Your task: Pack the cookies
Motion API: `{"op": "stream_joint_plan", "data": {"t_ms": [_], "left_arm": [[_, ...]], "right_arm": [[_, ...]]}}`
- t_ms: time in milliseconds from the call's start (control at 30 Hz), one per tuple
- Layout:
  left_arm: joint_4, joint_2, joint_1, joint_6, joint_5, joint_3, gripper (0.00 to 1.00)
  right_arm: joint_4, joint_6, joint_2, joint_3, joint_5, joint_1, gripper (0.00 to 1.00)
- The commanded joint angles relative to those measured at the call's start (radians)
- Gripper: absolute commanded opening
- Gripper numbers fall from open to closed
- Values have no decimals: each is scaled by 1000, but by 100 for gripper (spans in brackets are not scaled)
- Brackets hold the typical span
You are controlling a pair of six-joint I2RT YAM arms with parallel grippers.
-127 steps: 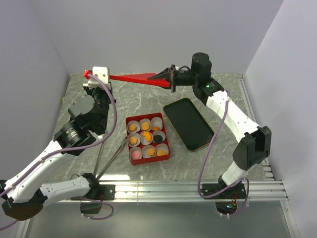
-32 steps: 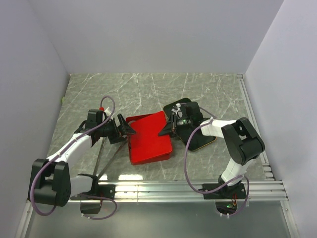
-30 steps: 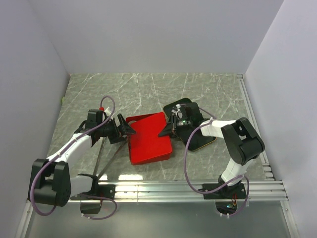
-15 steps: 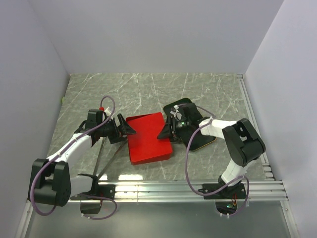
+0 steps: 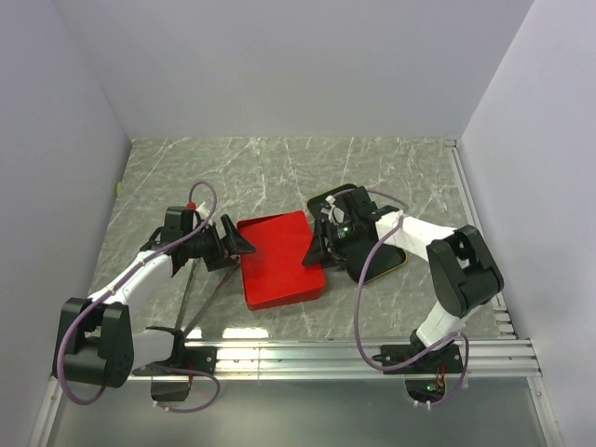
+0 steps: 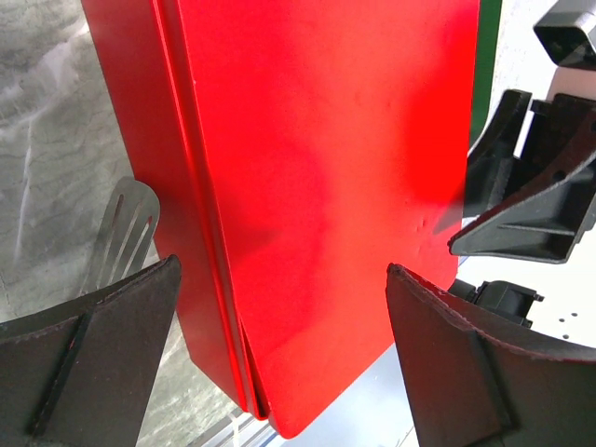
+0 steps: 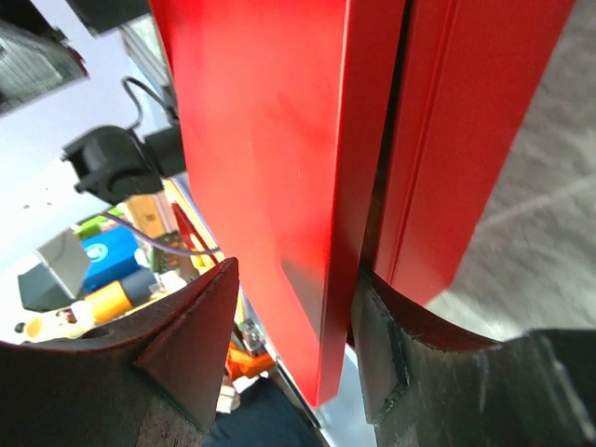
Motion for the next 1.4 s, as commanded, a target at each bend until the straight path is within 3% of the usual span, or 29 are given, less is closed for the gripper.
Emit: {"op": "stream_joint_plan", "data": {"t_ms": [0,533,967,1367], "left_arm": [[43,-8,1,7,3,-2,97],[40,12,-10,12,0,2,96],[35,7,-19,17,0,4,96],[35,7,-36,18,-5,5,96]], "right_arm": [[-165,-103,-56,34,83,-9,59],[-254,-119,-152,54,109,-10,56],[-249,-110,-175,26,129,-7,35],[-203,-94,-152,-25,139,-7,29]]}}
